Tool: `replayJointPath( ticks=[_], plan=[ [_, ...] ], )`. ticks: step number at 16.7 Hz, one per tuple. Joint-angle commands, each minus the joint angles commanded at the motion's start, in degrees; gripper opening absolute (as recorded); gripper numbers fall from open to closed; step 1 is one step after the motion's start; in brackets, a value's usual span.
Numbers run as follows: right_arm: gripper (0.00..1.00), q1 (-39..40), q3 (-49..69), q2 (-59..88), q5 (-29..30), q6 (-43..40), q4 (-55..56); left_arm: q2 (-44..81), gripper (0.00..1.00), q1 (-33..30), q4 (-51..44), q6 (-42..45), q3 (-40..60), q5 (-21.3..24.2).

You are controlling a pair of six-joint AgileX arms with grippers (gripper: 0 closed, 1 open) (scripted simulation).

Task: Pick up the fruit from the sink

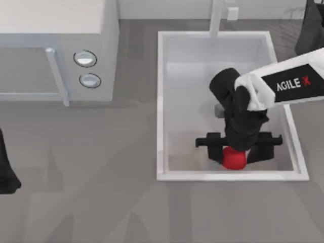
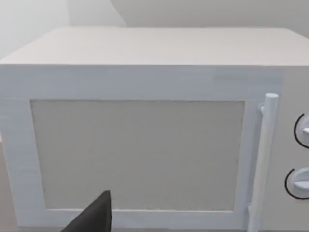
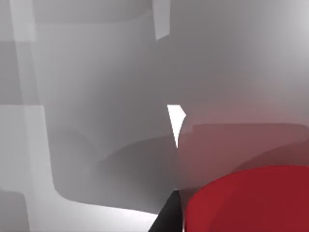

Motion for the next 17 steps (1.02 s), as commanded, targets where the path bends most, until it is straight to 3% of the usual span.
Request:
replayJointPath(
  ticks=[2, 12, 17],
  plan=[
    [0.0, 0.0, 0.0, 0.0, 0.0, 0.0, 0.0, 0.0, 1.0, 0.0, 0.0, 0.0, 0.0, 0.0],
    [0.0, -0.1, 1.8, -3.9, 1.3, -0.6, -2.9, 0.0, 1.0, 0.0, 0.0, 0.0, 0.0, 0.0],
    [0.0, 0.0, 12.2, -6.3, 1.3, -0.5, -15.4, 0.0, 1.0, 0.0, 0.0, 0.0, 0.0, 0.0]
  ],
)
